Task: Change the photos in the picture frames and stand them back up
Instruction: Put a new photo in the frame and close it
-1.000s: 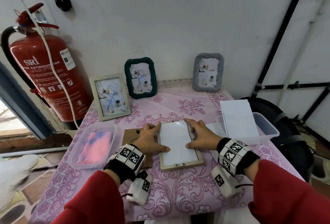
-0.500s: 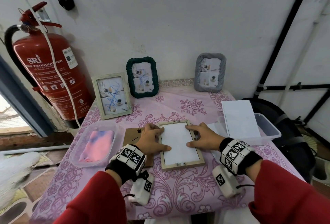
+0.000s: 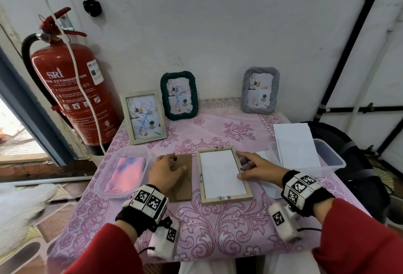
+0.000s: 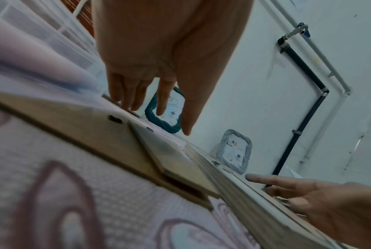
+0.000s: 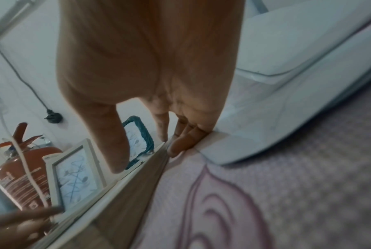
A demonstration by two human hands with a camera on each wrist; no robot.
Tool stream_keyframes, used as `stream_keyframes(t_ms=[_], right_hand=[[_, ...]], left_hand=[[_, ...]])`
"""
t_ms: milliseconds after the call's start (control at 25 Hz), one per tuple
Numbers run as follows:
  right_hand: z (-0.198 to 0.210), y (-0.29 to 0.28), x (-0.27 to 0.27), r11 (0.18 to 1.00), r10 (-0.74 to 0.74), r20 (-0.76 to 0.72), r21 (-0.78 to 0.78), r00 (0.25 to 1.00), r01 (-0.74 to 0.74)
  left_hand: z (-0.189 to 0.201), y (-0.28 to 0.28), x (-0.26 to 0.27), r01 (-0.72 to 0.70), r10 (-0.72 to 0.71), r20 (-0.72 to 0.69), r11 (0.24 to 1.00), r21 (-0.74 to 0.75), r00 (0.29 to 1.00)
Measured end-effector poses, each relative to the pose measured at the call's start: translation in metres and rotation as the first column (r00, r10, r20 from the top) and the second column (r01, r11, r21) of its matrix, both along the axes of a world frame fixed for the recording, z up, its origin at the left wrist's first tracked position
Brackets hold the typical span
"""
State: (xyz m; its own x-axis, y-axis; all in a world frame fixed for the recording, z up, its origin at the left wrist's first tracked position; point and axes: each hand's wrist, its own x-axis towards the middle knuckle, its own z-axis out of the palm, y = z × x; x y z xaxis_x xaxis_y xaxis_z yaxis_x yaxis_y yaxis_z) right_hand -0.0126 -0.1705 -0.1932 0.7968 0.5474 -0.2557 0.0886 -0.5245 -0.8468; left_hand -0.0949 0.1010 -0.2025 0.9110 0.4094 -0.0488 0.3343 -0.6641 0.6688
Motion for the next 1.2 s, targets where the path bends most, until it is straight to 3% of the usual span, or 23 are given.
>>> stream_keyframes(t_ms=[120, 200, 520, 760, 880, 960, 1040, 1200], right_hand=[[-0.001, -0.005, 0.0, 0.999, 0.01, -0.022, 0.043, 1.0, -0.009], [-0.002, -0.006, 0.0, 0.998, 0.021, -0.017, 0.057, 1.0, -0.02], [-0.005, -0.008, -0.004, 0.994, 0.036, -0.012, 0.107, 0.999, -0.035], [-0.005, -0.008, -0.005, 0.993, 0.014, -0.004, 0.116, 1.0, -0.014], [-0.009, -0.01, -0.003, 0.995, 0.01, 0.005, 0.1, 1.0, -0.011], [-0.01, -0.011, -0.001, 0.995, 0.012, 0.005, 0.097, 1.0, -0.012], [-0.011, -0.011, -0.001, 0.995, 0.011, 0.01, 0.094, 1.0, -0.012], [-0.014, -0.012, 0.001, 0.997, 0.01, 0.029, 0.074, 1.0, -0.012]], left_hand=[[-0.004, 0.006, -0.006, 0.013, -0.002, -0.146, 0.997, 0.07, 0.989], [-0.004, 0.007, -0.008, 0.037, -0.023, -0.159, 0.996, 0.082, 0.987], [0.004, 0.0, -0.005, -0.057, 0.056, -0.016, 0.997, -0.057, 0.998], [0.022, -0.012, -0.006, -0.054, 0.049, 0.144, 0.998, 0.031, 0.988], [0.034, -0.013, 0.0, -0.086, 0.114, 0.242, 0.989, -0.124, 0.964], [0.04, -0.015, 0.004, -0.072, 0.144, 0.251, 0.959, -0.275, 0.957], [0.044, -0.016, 0.005, -0.038, 0.118, 0.225, 0.943, -0.33, 0.967], [0.054, -0.022, 0.003, 0.019, 0.037, 0.238, 0.974, -0.227, 0.971]])
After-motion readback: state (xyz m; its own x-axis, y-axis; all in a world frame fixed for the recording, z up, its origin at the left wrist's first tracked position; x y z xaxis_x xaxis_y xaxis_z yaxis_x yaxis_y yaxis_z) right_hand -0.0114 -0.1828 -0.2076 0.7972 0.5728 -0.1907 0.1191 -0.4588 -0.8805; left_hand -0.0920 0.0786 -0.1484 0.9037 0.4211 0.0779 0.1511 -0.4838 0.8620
